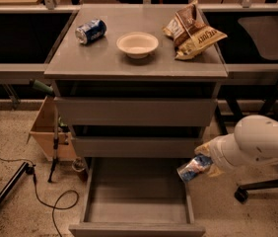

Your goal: Pick redbull can from bottom drawer and place on counter

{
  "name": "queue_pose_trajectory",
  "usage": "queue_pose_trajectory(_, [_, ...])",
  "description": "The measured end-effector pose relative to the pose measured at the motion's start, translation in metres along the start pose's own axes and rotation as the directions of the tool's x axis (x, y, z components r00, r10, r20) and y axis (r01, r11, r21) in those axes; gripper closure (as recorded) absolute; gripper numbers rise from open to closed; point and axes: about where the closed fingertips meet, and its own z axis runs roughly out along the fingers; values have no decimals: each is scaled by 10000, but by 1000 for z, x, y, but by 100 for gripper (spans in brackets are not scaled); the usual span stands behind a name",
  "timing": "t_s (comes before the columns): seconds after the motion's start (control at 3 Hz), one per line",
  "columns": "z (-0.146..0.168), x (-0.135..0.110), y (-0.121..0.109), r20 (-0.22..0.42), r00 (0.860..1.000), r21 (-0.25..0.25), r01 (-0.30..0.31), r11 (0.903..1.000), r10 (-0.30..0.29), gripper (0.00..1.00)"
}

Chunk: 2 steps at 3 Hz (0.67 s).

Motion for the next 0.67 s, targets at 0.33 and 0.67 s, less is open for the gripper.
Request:
queue_pose_trajectory(0.33, [-28, 42, -10, 1, 9952, -6, 974, 9952, -974, 100])
queue_pose_trajectory(0.67, [-49, 58, 13, 291, 9869, -533, 1601, 9857, -1588, 100])
